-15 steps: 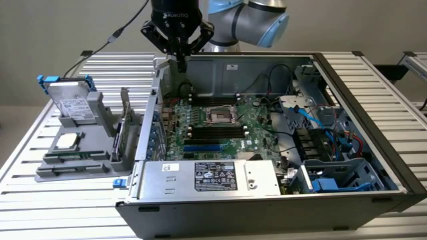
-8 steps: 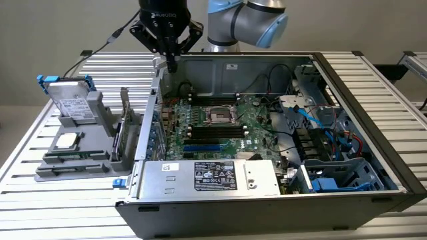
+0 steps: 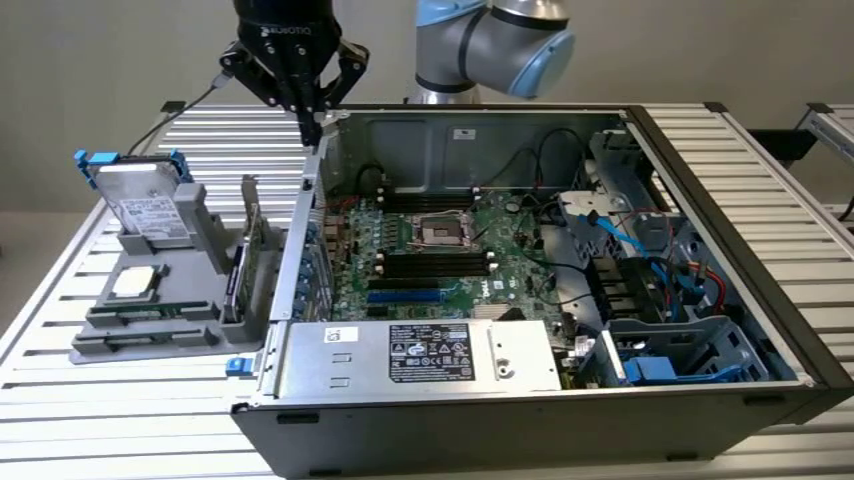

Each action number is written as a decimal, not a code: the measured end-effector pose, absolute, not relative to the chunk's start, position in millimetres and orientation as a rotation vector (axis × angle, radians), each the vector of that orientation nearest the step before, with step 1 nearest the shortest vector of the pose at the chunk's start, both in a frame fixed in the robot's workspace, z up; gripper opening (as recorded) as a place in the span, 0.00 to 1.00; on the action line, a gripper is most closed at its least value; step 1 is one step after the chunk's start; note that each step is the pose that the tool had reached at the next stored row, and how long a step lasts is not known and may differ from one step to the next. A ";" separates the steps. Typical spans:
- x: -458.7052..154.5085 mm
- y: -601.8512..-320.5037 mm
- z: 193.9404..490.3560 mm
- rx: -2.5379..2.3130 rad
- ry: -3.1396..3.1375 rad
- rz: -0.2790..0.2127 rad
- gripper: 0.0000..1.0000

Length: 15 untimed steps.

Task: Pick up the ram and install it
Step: 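Reach for the ram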

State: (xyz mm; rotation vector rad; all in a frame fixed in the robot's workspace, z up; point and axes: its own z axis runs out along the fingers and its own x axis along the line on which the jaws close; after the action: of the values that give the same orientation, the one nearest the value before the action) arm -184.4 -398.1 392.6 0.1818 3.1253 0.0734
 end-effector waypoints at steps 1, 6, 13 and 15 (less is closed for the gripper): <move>-189.0 -398.0 392.6 0.182 3.125 0.073 0.10; -211.9 -398.0 392.6 0.181 3.125 0.073 0.10; -243.7 -398.0 392.3 0.179 3.129 0.073 0.10; -252.6 -398.0 392.0 0.179 3.130 0.073 0.10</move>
State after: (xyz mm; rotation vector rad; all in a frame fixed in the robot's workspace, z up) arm -252.6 -398.0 392.0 0.1795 3.1297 0.0731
